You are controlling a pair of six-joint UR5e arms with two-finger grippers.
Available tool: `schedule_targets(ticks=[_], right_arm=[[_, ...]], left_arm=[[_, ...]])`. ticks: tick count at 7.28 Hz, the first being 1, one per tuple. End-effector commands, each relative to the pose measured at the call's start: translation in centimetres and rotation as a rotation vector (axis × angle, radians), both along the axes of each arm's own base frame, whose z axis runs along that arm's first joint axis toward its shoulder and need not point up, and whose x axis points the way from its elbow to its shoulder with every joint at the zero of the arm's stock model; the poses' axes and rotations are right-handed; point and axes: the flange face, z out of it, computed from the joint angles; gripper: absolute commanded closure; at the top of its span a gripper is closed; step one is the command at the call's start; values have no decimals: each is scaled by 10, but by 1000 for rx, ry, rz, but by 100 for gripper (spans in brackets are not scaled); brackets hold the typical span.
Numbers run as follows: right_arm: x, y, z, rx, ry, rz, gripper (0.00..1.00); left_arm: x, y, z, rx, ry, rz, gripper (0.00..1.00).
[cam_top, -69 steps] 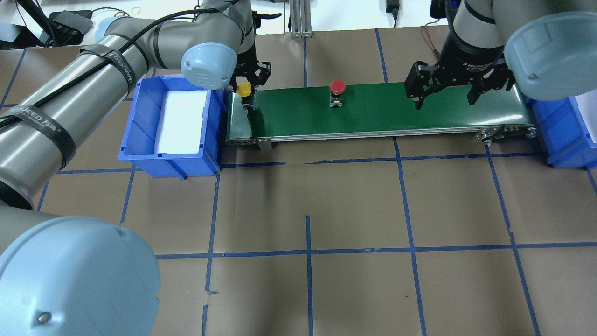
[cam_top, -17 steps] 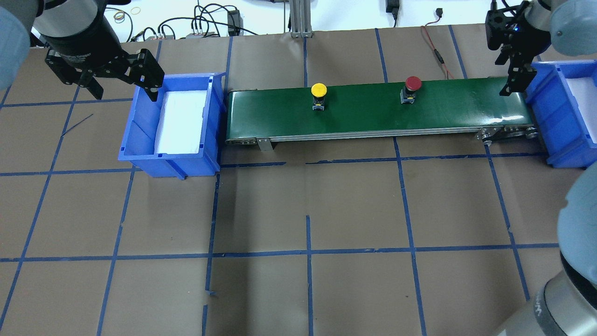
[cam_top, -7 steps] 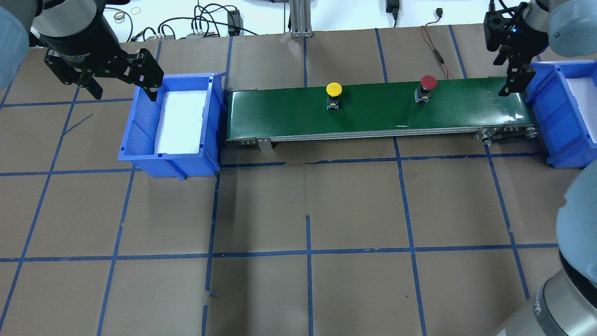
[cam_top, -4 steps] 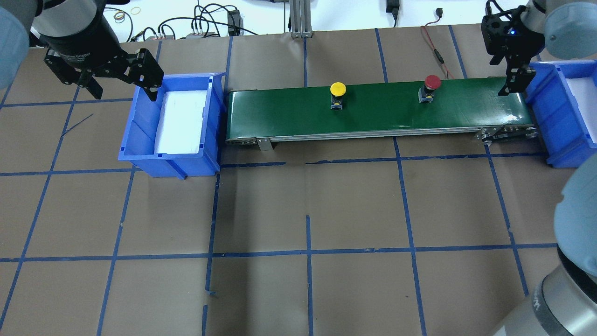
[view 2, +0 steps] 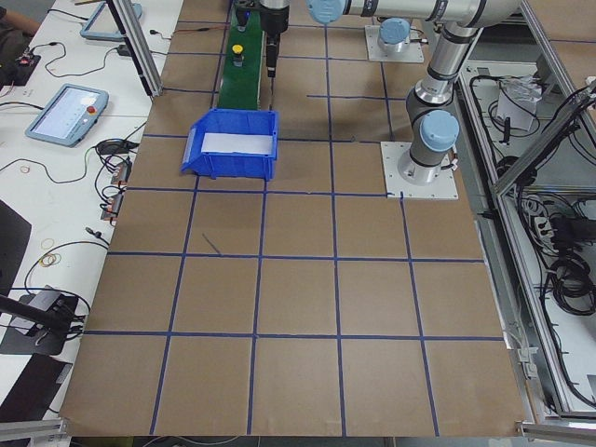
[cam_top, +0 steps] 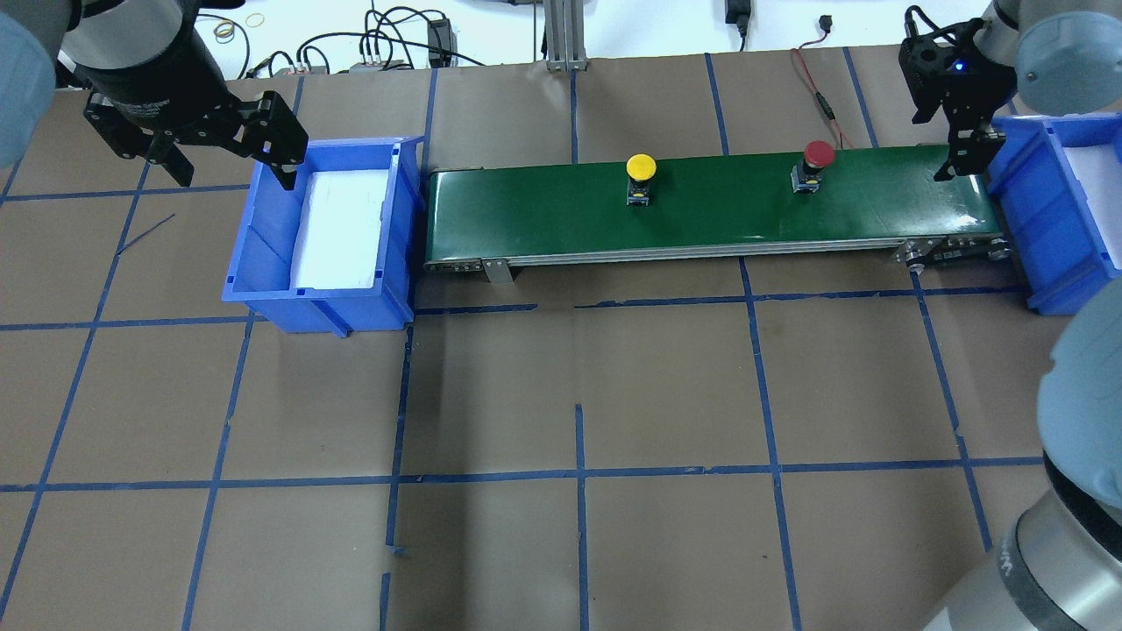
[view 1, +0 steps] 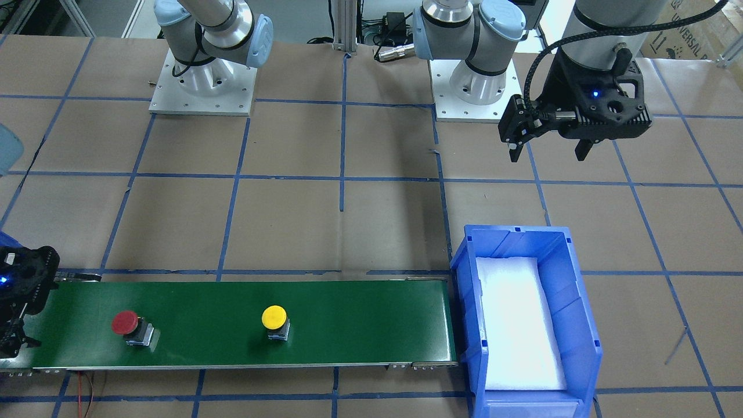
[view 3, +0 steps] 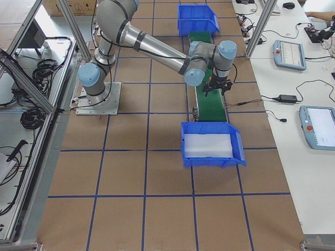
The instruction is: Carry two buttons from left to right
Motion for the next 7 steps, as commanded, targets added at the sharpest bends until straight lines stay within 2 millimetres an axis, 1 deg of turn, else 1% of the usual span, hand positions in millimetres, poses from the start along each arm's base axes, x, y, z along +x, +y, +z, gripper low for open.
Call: schedule_targets(ticks=[1, 4, 7], right_arm=[[0, -1, -3, 2, -6, -2, 0], [4, -1, -4, 1, -14, -20, 0], [12, -1, -4, 2, -18, -47, 0]], left_arm=[[0, 0, 0, 0, 0, 0, 0], [0, 0, 0, 0, 0, 0, 0], [-2, 0, 0, 0, 0, -4, 0]])
